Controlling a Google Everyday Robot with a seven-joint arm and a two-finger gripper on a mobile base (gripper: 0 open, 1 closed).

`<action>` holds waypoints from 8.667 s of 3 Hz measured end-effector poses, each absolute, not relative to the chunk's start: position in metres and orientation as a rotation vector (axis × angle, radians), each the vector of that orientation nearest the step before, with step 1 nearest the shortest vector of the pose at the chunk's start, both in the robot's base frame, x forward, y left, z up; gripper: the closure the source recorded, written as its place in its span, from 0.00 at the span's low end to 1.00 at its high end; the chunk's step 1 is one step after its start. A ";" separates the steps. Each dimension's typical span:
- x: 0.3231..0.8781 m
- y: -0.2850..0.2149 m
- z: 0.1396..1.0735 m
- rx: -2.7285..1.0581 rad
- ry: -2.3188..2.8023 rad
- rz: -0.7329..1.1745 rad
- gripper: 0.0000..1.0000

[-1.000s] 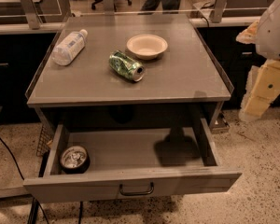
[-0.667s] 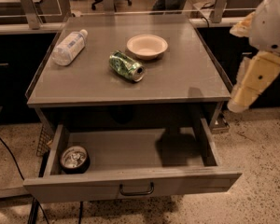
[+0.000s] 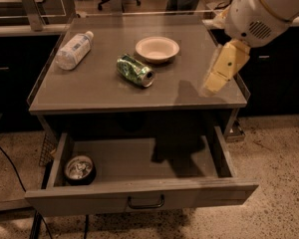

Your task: Place green can into top drawer

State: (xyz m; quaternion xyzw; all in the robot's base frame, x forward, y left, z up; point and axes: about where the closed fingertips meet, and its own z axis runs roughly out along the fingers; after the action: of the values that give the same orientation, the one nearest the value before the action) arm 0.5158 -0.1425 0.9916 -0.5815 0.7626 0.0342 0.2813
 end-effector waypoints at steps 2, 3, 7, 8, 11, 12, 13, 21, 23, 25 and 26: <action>0.585 -0.093 0.948 -1.401 2.032 0.138 0.00; 0.590 -0.091 0.952 -1.381 2.016 0.129 0.00; 0.615 -0.047 0.899 -1.244 2.065 0.265 0.00; 0.624 -0.035 0.894 -1.206 2.054 0.268 0.15; 0.643 -0.026 0.868 -1.132 2.085 0.243 0.21; 0.654 -0.022 0.856 -1.100 2.102 0.248 0.23; 0.661 -0.020 0.853 -1.078 2.109 0.256 0.23; 0.587 -0.070 0.887 -1.300 1.910 0.510 1.00; 0.529 -0.076 0.893 -1.485 1.807 0.525 1.00; 0.494 -0.090 0.868 -1.565 1.763 0.546 1.00; 0.485 -0.087 0.840 -1.590 1.738 0.584 1.00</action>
Offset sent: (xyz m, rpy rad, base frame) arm 0.1085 0.0679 -0.0693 0.1591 -0.0904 -0.1493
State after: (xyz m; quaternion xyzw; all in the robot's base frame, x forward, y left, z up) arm 0.4853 -0.0869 0.8402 -0.6138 0.6709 0.2254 0.3499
